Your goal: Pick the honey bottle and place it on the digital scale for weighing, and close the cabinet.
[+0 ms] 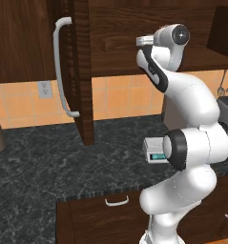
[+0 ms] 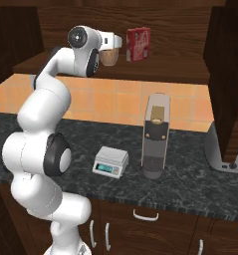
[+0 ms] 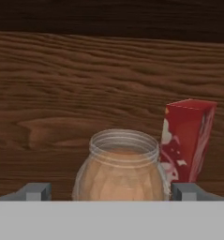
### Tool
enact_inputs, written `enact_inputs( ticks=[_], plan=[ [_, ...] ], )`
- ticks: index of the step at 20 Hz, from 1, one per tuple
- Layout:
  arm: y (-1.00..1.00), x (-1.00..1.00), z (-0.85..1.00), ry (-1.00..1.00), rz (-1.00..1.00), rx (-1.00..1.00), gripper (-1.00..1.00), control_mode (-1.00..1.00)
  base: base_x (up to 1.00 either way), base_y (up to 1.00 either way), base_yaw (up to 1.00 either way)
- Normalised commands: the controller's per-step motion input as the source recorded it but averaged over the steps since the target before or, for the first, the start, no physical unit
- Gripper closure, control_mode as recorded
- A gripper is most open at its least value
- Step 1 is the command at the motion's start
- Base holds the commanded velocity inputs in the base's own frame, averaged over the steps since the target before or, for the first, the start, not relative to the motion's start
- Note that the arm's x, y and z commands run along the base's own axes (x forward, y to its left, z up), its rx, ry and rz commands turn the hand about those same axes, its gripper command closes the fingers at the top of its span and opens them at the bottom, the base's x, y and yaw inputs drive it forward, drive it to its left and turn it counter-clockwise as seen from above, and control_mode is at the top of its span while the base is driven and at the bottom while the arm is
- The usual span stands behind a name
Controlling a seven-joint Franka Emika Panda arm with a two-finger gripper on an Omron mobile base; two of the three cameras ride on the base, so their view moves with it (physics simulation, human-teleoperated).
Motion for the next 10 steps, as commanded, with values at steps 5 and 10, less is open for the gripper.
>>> enact_inputs(
  ticks=[5,10],
  plan=[
    [-0.12,0.2,0.0,0.0,0.0,0.0,-1.0,-1.0,0.0,0.0,0.0],
    [-0.02,0.3,0.0,0.0,0.0,0.0,-1.0,-1.0,0.0,0.0,0.0]
  ],
)
